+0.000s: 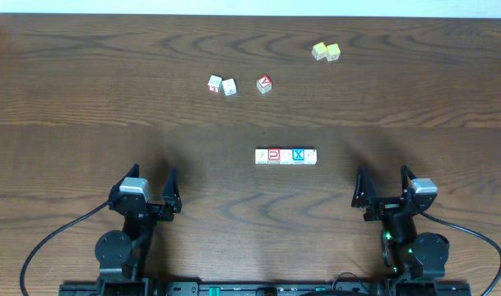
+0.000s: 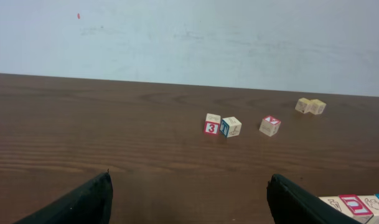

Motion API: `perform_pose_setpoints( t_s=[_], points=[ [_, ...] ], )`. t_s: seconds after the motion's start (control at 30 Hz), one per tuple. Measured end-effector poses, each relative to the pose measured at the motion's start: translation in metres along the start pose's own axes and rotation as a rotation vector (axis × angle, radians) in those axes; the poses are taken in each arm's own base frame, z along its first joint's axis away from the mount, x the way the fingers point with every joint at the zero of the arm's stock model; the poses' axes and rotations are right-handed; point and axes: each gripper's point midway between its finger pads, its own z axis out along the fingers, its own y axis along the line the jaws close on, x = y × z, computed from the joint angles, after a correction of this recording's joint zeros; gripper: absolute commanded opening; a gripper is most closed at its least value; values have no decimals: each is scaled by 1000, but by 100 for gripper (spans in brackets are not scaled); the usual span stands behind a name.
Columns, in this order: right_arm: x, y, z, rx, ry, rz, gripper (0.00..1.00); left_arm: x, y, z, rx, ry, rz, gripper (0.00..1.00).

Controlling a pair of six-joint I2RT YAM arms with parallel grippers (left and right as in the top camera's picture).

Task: Lift 5 blocks

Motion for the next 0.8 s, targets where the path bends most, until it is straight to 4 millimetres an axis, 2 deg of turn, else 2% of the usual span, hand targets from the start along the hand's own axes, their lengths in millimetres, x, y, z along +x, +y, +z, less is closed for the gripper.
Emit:
perform_pose_setpoints(
  t_s=[0.8],
  points=[
    [0, 0, 0, 0, 0, 0, 99, -1, 1, 0, -8, -1, 0, 80]
  ],
)
